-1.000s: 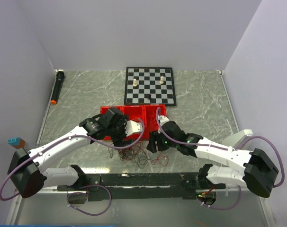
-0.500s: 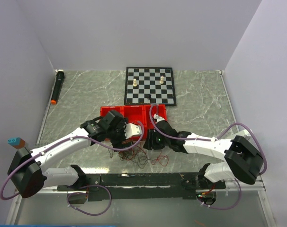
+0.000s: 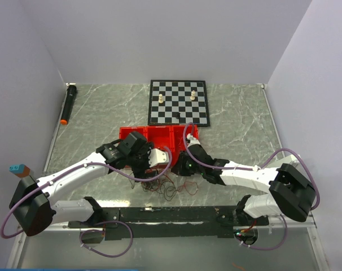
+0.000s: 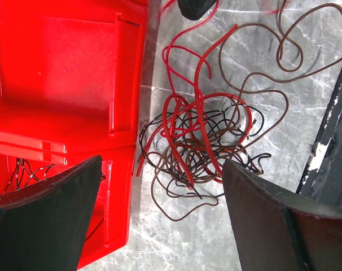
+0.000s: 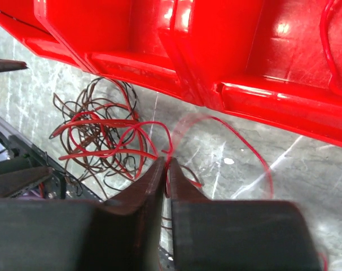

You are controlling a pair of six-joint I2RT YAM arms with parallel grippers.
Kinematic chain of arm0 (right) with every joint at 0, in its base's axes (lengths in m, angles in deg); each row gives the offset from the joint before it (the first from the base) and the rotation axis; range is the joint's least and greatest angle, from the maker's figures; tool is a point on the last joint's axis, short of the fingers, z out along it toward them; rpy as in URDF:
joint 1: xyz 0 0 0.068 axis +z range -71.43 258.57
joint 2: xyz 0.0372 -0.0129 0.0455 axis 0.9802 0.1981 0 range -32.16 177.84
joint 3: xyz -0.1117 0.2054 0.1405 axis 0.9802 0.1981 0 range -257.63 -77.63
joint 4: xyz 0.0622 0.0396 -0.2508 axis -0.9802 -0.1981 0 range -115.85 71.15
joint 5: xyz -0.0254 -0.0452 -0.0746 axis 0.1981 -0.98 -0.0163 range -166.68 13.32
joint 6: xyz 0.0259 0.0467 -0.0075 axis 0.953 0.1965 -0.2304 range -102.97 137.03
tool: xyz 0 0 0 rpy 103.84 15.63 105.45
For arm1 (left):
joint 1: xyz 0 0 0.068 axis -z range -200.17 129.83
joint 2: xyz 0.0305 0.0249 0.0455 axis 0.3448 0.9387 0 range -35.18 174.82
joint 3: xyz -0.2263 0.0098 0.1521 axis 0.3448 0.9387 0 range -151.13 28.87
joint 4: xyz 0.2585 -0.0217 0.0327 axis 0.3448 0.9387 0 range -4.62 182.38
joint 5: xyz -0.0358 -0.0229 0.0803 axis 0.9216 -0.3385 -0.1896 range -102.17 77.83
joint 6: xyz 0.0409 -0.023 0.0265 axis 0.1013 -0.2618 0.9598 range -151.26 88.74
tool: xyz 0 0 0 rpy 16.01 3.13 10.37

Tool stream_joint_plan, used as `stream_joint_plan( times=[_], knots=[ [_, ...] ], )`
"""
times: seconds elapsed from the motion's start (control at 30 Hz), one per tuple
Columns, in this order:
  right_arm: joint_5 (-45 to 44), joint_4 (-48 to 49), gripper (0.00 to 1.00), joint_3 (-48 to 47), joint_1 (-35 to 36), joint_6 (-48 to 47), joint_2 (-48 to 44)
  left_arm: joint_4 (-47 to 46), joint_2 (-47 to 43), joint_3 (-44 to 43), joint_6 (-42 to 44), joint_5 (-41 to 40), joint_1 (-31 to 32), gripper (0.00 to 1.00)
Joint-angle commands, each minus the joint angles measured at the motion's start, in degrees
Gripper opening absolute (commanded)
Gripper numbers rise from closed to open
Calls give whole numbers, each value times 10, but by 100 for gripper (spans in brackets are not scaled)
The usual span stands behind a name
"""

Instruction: Untangle the cables

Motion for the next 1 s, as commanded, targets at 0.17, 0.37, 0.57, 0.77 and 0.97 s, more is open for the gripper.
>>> stream_joint_plan(
  times=[0.17,0.37,0.57,0.77,0.97],
  knots=[
    [-41,-24,0,24,32,-22,-120,-20,2,-18,-16,-6,-6,93],
    [-42,-146,0,16,67,-92,-318,-34,-14,-18,-77,31,-31,97],
    [-22,-184,0,-3,68,-86,-337,-21,-16,-16,-83,67,-32,99],
    [-7,-173,0,-39,71,-104,-317,17,-10,-81,-106,124,-33,92],
    [-2,-177,0,-132,72,-150,-300,5,-36,-101,-149,173,-29,93]
  ],
)
